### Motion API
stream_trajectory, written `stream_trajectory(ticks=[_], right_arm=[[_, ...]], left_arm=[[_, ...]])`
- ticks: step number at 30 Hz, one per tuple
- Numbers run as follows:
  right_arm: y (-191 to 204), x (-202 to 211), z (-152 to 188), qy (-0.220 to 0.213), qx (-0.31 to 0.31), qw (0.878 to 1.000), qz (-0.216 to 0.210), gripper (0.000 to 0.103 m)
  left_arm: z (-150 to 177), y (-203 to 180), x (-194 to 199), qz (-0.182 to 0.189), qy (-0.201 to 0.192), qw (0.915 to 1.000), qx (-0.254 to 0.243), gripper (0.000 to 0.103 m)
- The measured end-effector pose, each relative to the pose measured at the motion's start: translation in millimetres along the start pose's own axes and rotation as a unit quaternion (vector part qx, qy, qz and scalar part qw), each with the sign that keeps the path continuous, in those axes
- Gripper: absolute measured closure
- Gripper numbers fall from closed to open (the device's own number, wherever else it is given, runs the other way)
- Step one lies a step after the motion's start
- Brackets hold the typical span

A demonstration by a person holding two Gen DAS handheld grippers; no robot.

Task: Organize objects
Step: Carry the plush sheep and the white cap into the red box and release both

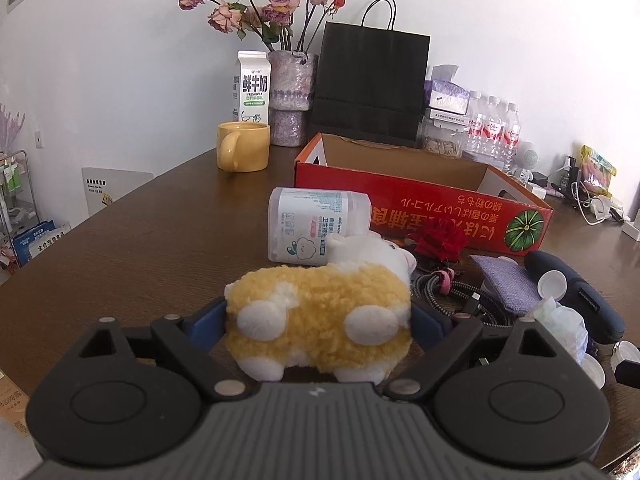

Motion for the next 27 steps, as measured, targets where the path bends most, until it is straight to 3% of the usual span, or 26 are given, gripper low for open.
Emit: stream_trajectory(ticks=[7, 14, 27], right_arm=[[8.8, 11.3, -10.0, -0.019, 0.013, 1.0, -0.001, 0.064], [26.2, 10.2, -42.1, -0.053, 0.041, 0.997, -0.024, 0.064], [31.8, -58.6, -115.4, -0.088, 0.051, 0.994, -0.032, 0.064]], left_arm=[[-8.4, 2.3, 20.0, 0.008, -0.032, 0.9995, -0.001, 0.01], [-36.5, -7.8, 35.0, 0.026, -0.086, 0.9958, -0.015, 0.01], [-92.1, -42.6, -15.7, 0.044, -0.114, 0.9922, -0.025, 0.01]])
Point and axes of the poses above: each gripper's, at about its wrist camera, not at the fingertips, and x roughly against the way its jaws point, y to its left, z to its underside, the point moved 1 cm from there along -x, roughly the way its jaws point, and after that the axes turned 1 degree about -x, right-handed, at the moved point
